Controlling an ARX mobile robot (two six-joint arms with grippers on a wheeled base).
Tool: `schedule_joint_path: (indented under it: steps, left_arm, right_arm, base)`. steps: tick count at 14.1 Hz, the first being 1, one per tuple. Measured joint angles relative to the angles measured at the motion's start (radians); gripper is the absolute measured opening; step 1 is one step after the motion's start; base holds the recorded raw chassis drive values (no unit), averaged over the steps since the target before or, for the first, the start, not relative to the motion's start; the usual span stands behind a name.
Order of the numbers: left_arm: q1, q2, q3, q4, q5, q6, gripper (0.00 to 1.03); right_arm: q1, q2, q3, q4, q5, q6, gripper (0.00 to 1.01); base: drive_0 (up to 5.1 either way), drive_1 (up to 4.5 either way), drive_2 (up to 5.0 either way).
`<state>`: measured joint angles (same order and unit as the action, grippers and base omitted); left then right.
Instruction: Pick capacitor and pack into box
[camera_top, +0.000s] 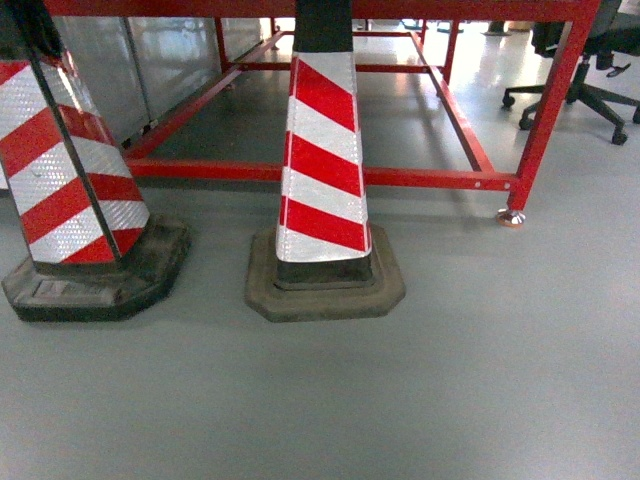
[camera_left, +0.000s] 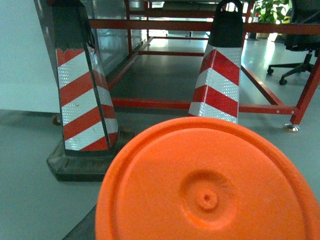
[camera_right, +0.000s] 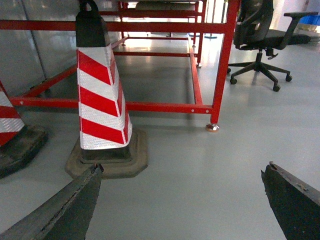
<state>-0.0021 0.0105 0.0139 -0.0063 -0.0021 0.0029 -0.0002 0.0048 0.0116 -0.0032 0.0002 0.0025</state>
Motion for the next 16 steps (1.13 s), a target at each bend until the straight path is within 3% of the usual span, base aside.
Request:
schedule_joint_path:
  steps: [10,16]
  left_arm:
    - [0.000,0.000,0.000,0.000,0.002,0.000,0.43]
    - [0.000,0.000,0.000,0.000,0.002,0.000,0.43]
  right_arm:
    - [0.000,0.000,0.000,-0.003,-0.001,0.000,0.98]
    - [0.000,0.000,0.000,-0.002,0.000,0.000,0.98]
  base:
    - [-0.1,4.22,-4.4]
    - [0.0,0.00,0.0]
